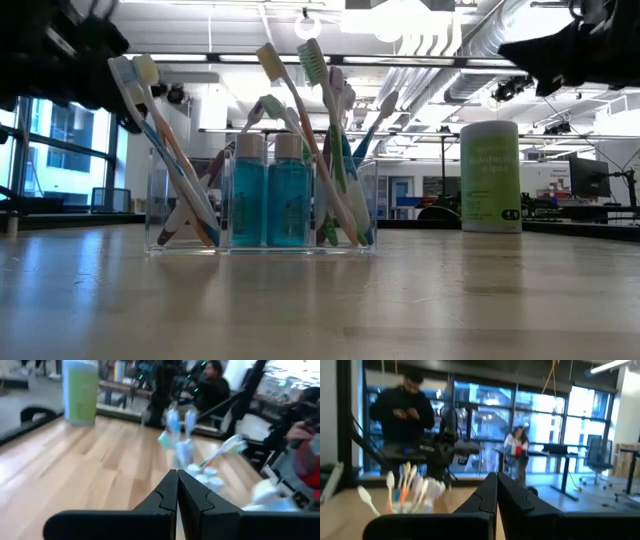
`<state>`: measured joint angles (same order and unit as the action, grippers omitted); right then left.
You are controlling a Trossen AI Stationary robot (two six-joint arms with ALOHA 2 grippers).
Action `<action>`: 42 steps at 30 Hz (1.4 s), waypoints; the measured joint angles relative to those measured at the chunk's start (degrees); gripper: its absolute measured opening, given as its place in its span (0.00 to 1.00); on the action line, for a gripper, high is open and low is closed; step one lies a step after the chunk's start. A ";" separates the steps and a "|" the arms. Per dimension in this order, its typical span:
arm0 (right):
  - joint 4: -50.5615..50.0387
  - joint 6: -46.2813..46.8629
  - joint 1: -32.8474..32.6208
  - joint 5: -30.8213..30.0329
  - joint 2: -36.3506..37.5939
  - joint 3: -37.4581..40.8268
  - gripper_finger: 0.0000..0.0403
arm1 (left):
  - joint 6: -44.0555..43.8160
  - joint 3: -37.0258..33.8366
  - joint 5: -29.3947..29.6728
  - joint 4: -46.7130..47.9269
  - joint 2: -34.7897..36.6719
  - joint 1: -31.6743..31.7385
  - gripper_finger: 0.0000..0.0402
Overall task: Pick & Place toothbrushing station
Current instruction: Return to Home Position
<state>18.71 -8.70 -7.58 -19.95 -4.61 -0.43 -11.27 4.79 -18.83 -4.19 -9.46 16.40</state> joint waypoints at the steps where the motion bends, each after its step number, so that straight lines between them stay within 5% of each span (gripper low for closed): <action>1: 0.10 -0.23 -0.09 0.27 1.19 0.00 0.01 | 0.36 0.73 0.10 2.44 1.75 -0.48 0.00; 8: 1.74 -1.93 0.12 0.96 4.09 0.02 0.01 | -0.67 0.86 11.45 5.16 9.35 -5.60 0.00; 16: 1.62 -0.25 0.08 3.02 3.49 0.07 0.01 | -1.88 -2.70 25.77 3.16 8.90 -15.26 0.00; 24: -7.42 1.36 0.08 1.01 3.44 0.09 0.01 | 4.64 -2.73 26.56 4.05 8.92 -21.42 0.00; 42: -12.67 2.50 0.08 0.85 3.44 0.13 0.01 | 13.10 -2.90 26.71 3.02 8.90 -21.31 0.01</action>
<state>6.04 -6.20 -7.51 -19.09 -1.17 -0.30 1.83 1.89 7.88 -1.17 -0.56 -4.91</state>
